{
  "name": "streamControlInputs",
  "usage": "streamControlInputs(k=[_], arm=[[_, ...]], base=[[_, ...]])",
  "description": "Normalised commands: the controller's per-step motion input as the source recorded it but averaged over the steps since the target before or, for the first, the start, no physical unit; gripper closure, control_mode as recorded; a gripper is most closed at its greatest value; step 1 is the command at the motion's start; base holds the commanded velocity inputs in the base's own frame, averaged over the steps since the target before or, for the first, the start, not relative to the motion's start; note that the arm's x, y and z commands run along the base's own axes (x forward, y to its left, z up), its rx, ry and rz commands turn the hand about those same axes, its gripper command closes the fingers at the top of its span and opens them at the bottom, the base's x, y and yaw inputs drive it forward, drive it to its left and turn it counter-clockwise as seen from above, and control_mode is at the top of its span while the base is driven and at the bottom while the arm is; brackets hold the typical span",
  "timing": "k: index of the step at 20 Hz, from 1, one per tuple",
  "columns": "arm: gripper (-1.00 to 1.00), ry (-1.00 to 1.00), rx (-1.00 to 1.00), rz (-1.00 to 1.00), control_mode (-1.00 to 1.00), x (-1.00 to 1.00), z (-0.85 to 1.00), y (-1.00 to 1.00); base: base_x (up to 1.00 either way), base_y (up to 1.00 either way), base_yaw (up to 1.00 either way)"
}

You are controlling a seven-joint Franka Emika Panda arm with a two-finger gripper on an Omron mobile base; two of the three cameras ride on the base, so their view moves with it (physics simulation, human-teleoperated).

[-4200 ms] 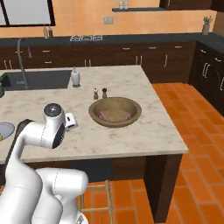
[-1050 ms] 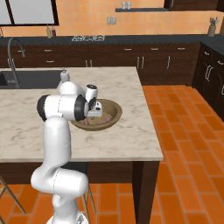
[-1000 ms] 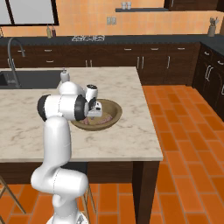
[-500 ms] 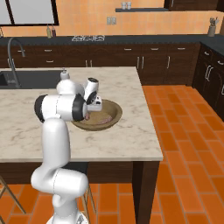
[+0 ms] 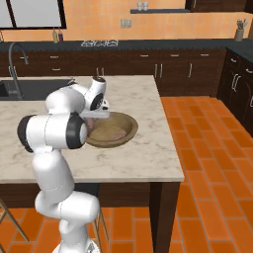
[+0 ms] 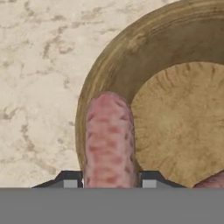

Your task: Place one bun and one sausage from the bowl on each plate.

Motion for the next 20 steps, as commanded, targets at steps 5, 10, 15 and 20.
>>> streamControlInputs(k=[5,10,15,20], arm=[[1.00,-0.08,0.00,0.02,-1.00,-0.82,-0.02,0.02],[1.00,-0.01,0.00,0.02,1.00,-0.19,-0.03,0.00],[1.00,0.00,0.00,0.00,1.00,0.00,0.00,0.00],[1.00,0.00,0.00,0.00,1.00,0.00,0.00,0.00]], base=[[0.00,0.00,0.00],[-0.80,0.53,0.09],[-0.97,1.00,0.03],[-0.56,1.00,0.00]])
